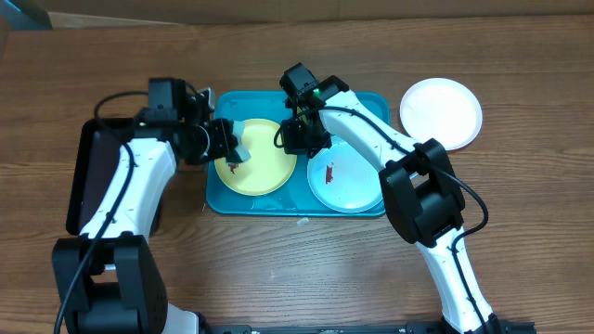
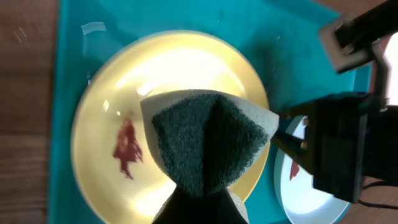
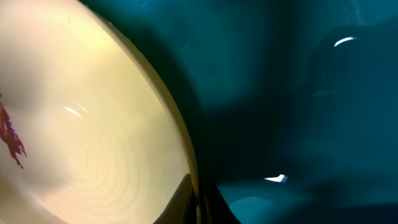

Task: Clean dirty plates on tray and stack at the side
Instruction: 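Scrub the yellow plate with the sponge while the right gripper holds it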

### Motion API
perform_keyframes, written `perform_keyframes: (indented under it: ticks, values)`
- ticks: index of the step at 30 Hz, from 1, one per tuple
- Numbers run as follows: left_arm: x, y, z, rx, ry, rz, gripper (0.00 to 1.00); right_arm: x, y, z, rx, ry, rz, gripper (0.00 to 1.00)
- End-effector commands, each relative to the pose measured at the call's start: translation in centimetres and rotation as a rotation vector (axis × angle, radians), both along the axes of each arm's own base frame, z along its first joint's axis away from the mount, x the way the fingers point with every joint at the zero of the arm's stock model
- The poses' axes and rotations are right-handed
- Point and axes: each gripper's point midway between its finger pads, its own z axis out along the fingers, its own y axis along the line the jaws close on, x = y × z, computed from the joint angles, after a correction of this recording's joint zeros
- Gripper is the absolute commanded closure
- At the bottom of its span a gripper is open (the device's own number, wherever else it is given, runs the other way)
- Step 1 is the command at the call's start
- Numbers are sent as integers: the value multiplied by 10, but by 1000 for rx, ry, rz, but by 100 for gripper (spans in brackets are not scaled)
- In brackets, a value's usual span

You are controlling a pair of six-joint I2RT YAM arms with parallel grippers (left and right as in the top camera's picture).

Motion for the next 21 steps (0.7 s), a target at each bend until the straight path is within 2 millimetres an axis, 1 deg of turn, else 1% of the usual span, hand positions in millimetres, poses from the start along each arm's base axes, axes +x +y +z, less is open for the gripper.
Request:
perform_keyframes:
  ticks: [1,3,5,8,10,13,16,18,21]
  values:
    - [-5,-20,-13,-51,31,23,96,-3,7,4,20,11,-17,96]
    - [-4,-28,-17,-59,20,25,96,-3,7,4,19,13,-18,96]
    - [-4,-30,-22,-53,27,64,96,-4,6,4,15,23,-35,96]
    - [-3,-20,-30,17,47,161,96,-6,5,4,8,31,-41,96]
    - [0,-15,-32,57,38,182,96,-7,3,3,0,34,-43,96]
    - [3,-15,-37,64,34,191,96,-7,0,2,-14,34,-44,96]
    - [5,-15,-48,61,57,204,96,-11,1,2,-23,41,-38,96]
    - [4,-16,-60,54,89,214,96,-13,1,2,-27,45,-32,96]
    - [3,-26,-76,7,134,196,96,-16,3,1,-29,48,-26,96]
